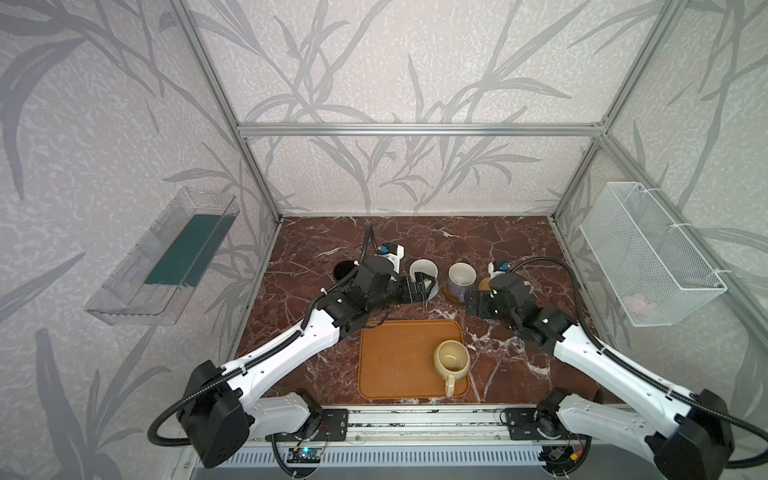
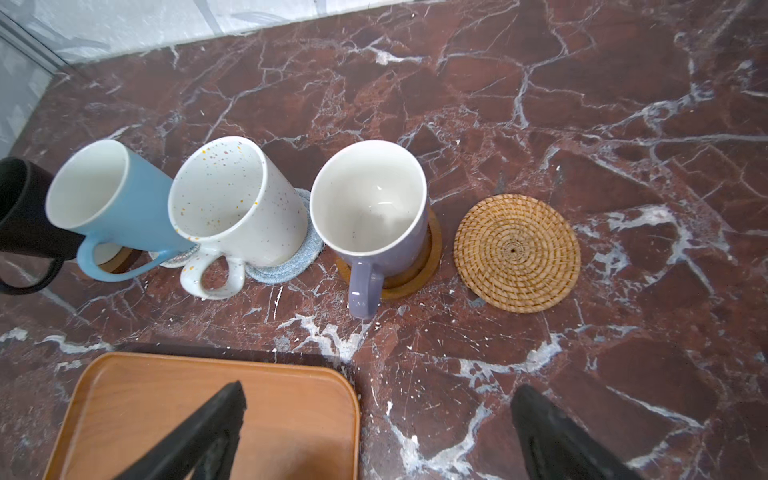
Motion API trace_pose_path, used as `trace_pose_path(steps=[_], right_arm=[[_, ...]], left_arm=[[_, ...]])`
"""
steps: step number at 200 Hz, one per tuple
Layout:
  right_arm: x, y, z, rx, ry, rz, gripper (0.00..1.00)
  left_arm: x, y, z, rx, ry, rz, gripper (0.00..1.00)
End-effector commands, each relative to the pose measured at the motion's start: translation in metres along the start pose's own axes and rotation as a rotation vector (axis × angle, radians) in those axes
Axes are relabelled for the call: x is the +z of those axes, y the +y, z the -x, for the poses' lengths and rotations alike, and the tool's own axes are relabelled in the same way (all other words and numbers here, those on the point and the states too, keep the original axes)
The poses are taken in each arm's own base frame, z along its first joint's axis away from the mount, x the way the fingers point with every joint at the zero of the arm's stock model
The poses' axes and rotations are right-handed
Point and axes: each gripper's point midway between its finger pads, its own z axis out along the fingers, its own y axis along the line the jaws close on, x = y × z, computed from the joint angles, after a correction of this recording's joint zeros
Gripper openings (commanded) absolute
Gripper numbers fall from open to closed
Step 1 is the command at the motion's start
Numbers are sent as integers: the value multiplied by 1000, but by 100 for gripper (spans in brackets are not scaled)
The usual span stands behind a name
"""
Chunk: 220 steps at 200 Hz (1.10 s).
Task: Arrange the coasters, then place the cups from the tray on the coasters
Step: 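Raise the right gripper and move it back over the tray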
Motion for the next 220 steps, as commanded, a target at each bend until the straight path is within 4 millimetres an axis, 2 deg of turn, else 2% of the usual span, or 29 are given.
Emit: trace_pose_path(steps=[1,44,89,150,220], right_arm=[[-11,6,4,-12,-30,58,99],[-19,8,-16,-23,84,90,99],[-26,9,-52,-40,238,130,97],[-49,8,-83,-110,336,132,99],[-57,37,-120,-236,353,180,99]], left_arm=[[-11,-3,-8,23,36,-26,99],[-17,-3,-19,22,87,-45,99],[-15,3,-38,14,138,-65,99],[-26,28,-60,2,163,4,99],[-26,42,-85,-41,218,13,100]])
